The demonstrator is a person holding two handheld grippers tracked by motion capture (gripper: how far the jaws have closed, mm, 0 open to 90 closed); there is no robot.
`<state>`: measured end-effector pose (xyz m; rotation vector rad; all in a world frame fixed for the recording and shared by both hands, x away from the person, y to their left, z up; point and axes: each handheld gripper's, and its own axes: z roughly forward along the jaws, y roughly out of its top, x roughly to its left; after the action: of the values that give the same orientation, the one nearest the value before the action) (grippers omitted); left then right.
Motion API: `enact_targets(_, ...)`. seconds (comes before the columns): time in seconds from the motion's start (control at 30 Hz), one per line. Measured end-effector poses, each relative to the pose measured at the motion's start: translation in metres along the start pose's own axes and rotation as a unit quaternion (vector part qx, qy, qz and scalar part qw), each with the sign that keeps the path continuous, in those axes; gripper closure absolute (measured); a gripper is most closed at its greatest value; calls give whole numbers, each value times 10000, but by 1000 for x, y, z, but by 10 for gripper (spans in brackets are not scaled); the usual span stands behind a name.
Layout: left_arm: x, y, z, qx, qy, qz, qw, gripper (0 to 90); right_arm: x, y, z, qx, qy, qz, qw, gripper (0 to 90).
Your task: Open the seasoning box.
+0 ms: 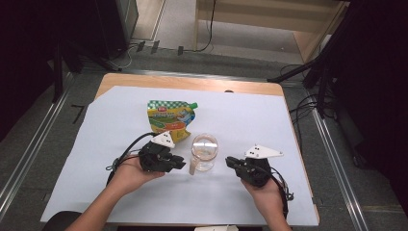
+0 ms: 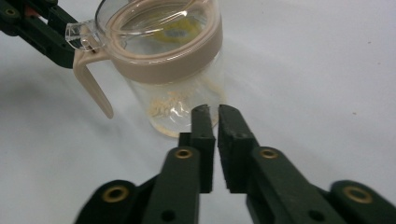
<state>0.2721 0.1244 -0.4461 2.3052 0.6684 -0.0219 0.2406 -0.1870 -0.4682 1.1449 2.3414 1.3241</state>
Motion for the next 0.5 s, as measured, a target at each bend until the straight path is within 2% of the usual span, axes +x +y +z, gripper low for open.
enact_targets(0.13,0,2,6,131,-2,-71,9999,889,-1,1,-1,-80,48,183,9998,900)
enact_targets(0.5,-8,6,15,66,-1,30,10000,900,11,6,3,-32,150,-19,9999,900)
